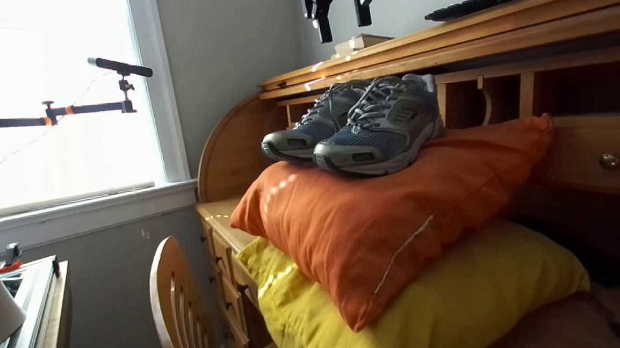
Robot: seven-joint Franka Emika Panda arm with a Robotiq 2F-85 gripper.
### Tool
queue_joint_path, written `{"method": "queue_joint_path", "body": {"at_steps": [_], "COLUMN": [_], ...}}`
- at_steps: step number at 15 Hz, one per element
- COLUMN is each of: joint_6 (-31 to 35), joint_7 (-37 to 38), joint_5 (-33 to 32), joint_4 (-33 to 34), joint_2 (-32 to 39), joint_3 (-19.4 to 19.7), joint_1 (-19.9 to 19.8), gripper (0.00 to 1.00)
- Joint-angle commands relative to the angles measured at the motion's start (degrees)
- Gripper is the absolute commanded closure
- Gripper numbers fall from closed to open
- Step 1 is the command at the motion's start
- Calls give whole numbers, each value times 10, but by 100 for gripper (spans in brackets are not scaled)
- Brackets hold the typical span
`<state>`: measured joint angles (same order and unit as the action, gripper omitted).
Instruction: Move the books to left then put the shoes on the top of the cabinet and push them backwards
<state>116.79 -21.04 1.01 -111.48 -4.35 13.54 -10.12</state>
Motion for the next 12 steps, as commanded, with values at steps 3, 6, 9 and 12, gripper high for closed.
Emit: {"method": "queue_joint_path", "body": {"at_steps": [3, 6, 9, 12], "joint_6": [16, 23, 35, 49], "joint_7": [-85, -115, -137, -153], "joint_5": [34, 39, 34, 24], "joint_4": [-9, -10, -9, -9], "joint_2": [25, 37, 52, 65], "joint_3": [4, 1, -3, -8], "joint_1": [-8, -11, -11, -12], "gripper": [0, 0, 0, 0]}}
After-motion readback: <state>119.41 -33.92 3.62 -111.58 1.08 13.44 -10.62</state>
